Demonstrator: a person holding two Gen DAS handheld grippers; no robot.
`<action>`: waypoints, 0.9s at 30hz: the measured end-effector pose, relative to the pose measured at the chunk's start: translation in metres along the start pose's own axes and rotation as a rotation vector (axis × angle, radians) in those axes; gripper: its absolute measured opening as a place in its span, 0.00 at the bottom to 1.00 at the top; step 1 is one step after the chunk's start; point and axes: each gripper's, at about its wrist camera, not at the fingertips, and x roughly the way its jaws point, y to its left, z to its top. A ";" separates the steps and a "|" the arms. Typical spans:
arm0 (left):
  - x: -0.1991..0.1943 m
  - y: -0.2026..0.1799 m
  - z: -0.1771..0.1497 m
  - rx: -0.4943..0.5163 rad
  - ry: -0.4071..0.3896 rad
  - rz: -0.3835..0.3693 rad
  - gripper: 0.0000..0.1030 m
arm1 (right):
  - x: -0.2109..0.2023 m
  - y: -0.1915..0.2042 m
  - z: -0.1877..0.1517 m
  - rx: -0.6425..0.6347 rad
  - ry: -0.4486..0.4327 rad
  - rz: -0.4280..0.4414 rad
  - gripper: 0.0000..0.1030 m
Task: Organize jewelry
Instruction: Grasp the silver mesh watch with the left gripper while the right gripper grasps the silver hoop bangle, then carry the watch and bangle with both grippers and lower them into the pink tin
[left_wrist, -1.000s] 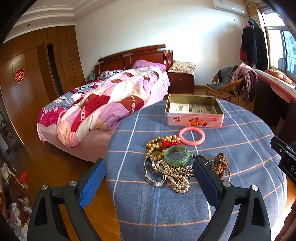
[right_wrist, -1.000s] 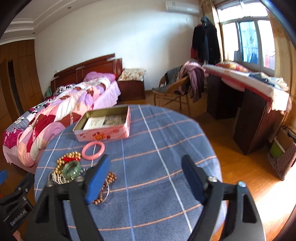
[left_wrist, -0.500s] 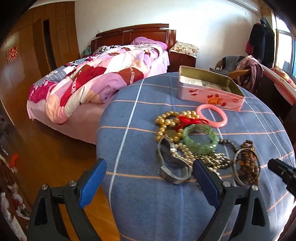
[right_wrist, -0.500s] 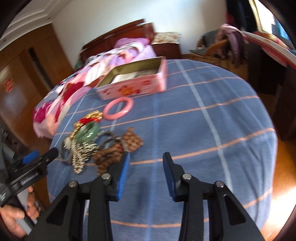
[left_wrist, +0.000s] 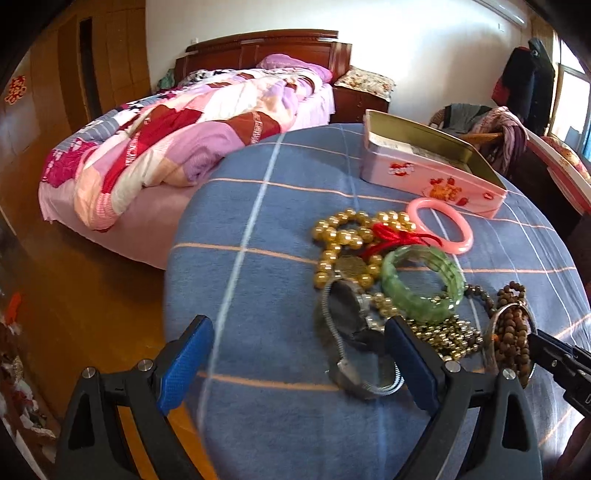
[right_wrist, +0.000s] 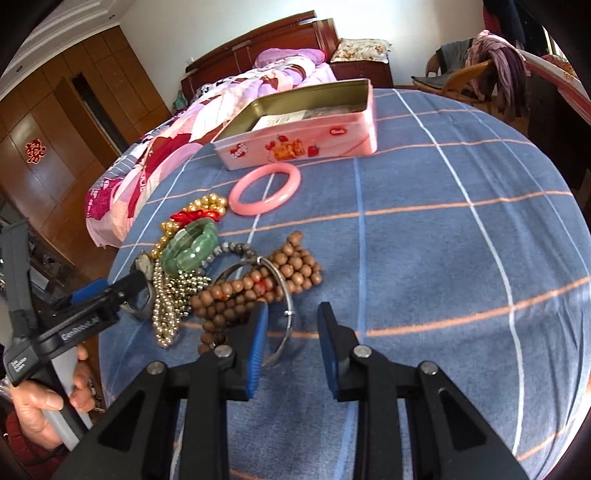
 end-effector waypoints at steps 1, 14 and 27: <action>0.001 -0.001 0.001 0.000 -0.001 0.000 0.91 | 0.000 0.000 0.000 -0.005 0.003 0.005 0.29; -0.004 -0.001 0.003 0.028 -0.028 -0.139 0.19 | -0.026 0.008 0.011 0.016 -0.005 0.156 0.11; -0.037 0.011 0.017 0.009 -0.138 -0.209 0.17 | -0.043 0.003 0.047 0.102 -0.097 0.299 0.11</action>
